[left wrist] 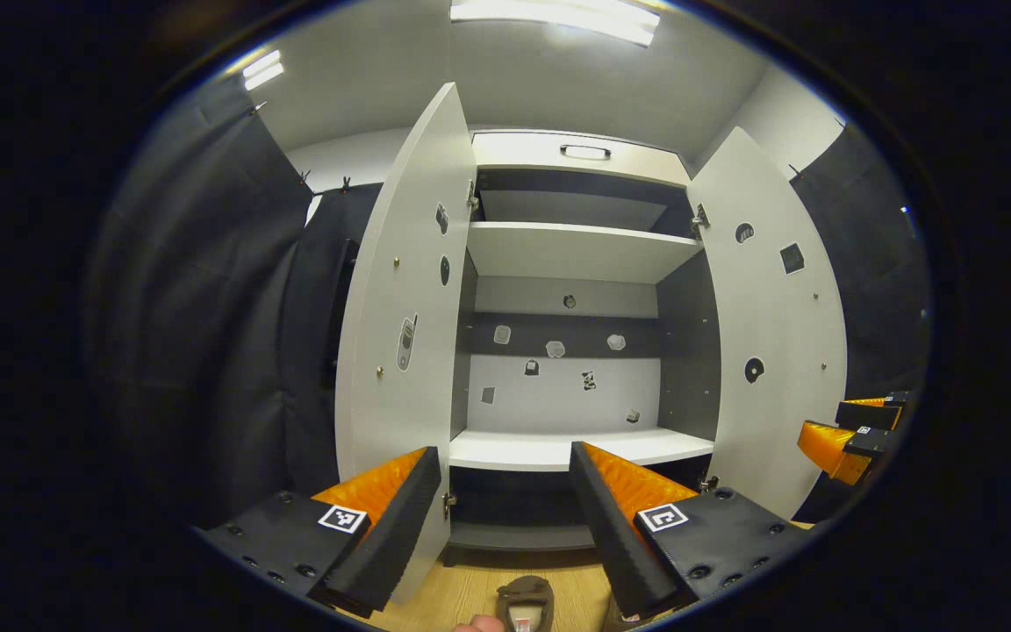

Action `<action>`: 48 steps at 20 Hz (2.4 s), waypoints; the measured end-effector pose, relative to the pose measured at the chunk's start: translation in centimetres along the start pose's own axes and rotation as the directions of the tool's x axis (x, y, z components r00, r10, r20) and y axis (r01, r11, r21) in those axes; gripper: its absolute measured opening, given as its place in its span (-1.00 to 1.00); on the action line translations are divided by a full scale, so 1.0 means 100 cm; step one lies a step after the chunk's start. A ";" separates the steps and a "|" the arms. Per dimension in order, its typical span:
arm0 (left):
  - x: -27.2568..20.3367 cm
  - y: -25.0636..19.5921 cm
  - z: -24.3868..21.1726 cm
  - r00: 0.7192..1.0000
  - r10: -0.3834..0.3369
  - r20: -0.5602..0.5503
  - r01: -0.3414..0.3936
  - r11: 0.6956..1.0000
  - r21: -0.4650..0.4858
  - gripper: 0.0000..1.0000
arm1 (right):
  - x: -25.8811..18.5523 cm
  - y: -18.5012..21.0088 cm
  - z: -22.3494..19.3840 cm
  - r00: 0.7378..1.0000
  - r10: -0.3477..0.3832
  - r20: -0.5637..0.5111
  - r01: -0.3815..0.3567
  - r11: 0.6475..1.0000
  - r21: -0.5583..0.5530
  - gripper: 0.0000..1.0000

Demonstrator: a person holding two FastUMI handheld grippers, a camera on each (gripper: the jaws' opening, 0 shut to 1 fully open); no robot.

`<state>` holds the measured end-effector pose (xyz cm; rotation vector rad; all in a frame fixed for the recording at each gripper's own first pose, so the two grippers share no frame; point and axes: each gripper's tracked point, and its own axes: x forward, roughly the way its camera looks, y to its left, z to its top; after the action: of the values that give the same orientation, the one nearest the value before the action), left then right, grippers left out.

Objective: Grab one shoe with the right hand and put it into the shoe cabinet, grab the other shoe with the left hand and put it into the shoe cabinet; then close the right door with the right hand and the left door with the left hand.

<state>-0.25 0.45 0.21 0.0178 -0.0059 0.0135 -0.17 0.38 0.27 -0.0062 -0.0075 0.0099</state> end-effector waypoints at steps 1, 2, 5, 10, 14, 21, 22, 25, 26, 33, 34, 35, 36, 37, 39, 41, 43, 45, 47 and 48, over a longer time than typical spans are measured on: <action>-0.001 0.001 0.000 1.000 0.001 0.000 -0.001 1.000 -0.001 0.92 | 0.000 -0.001 0.001 1.000 0.000 0.001 0.000 1.000 0.001 0.89; -0.001 0.001 -0.001 1.000 0.001 -0.002 -0.001 1.000 -0.002 0.92 | 0.001 -0.001 0.001 1.000 0.001 0.002 -0.001 1.000 0.002 0.89; -0.002 0.003 -0.001 1.000 0.007 -0.002 -0.007 1.000 -0.005 0.92 | 0.001 -0.002 0.004 1.000 -0.002 0.009 0.002 1.000 0.000 0.88; -0.005 0.004 0.000 1.000 0.013 0.000 -0.013 1.000 -0.008 0.92 | 0.007 -0.001 0.008 1.000 0.007 0.025 -0.007 1.000 -0.016 0.89; -0.008 0.006 -0.003 1.000 0.015 -0.007 -0.015 1.000 -0.010 0.92 | 0.022 0.007 -0.021 0.999 0.027 -0.028 -0.027 1.000 0.009 0.89; -0.012 0.015 -0.008 0.999 0.037 -0.016 -0.037 0.999 -0.012 0.93 | 0.042 0.037 -0.137 0.964 0.068 -0.255 -0.076 0.997 -0.022 0.89; -0.013 0.017 -0.009 0.999 0.040 -0.017 -0.040 0.999 -0.012 0.93 | 0.042 0.041 -0.157 0.954 0.068 -0.292 -0.080 0.996 -0.031 0.89; -0.014 0.023 -0.009 0.998 0.053 -0.019 -0.054 0.999 -0.010 0.93 | 0.037 0.053 -0.216 0.904 0.091 -0.417 -0.110 0.994 -0.021 0.90; -0.013 0.025 -0.010 0.998 0.056 -0.019 -0.056 0.998 -0.011 0.93 | 0.035 0.057 -0.231 0.887 0.100 -0.451 -0.119 0.993 -0.015 0.91; -0.011 0.028 -0.014 0.998 0.062 -0.024 -0.062 0.998 -0.019 0.93 | 0.008 0.063 -0.326 0.749 0.088 -0.656 -0.135 0.991 -0.021 0.94; -0.011 0.029 -0.014 0.998 0.063 -0.025 -0.063 0.998 -0.020 0.93 | 0.005 0.061 -0.337 0.728 0.080 -0.681 -0.131 0.991 -0.024 0.94; -0.011 0.029 -0.015 0.998 0.064 -0.027 -0.065 0.998 -0.021 0.93 | 0.001 0.060 -0.347 0.704 0.073 -0.707 -0.127 0.992 -0.024 0.93; -0.010 0.030 -0.015 0.997 0.065 -0.027 -0.066 0.998 -0.021 0.93 | -0.001 0.060 -0.357 0.684 0.071 -0.726 -0.123 0.992 -0.018 0.93; -0.010 0.030 -0.015 0.997 0.066 -0.029 -0.067 0.998 -0.021 0.93 | -0.003 0.062 -0.363 0.663 0.082 -0.744 -0.124 0.992 -0.001 0.94; -0.010 0.031 -0.016 0.997 0.069 -0.028 -0.070 0.997 -0.020 0.93 | -0.006 0.060 -0.377 0.635 0.077 -0.769 -0.132 0.991 -0.009 0.94; -0.010 0.033 -0.017 0.997 0.073 -0.030 -0.073 0.997 -0.019 0.93 | -0.004 0.059 -0.384 0.618 0.078 -0.783 -0.131 0.991 -0.004 0.95; -0.009 0.033 -0.018 0.997 0.074 -0.033 -0.074 0.997 -0.022 0.93 | 0.004 0.046 -0.396 0.613 0.034 -0.789 -0.123 0.991 -0.053 0.91; -0.010 0.032 -0.018 0.997 0.073 -0.036 -0.074 0.997 -0.023 0.93 | 0.010 0.047 -0.408 0.601 0.033 -0.799 -0.113 0.993 -0.044 0.92; -0.010 0.032 -0.018 0.997 0.073 -0.035 -0.074 0.997 -0.020 0.93 | 0.012 0.054 -0.412 0.595 0.070 -0.800 -0.115 0.993 0.001 0.84; -0.009 0.033 -0.018 0.997 0.074 -0.035 -0.075 0.997 -0.018 0.93 | 0.015 0.056 -0.415 0.601 0.082 -0.795 -0.123 0.992 0.010 0.74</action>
<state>-1.21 3.80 -1.52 -0.0021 0.0278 0.0884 1.63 5.76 -41.21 -0.0584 0.9113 0.1252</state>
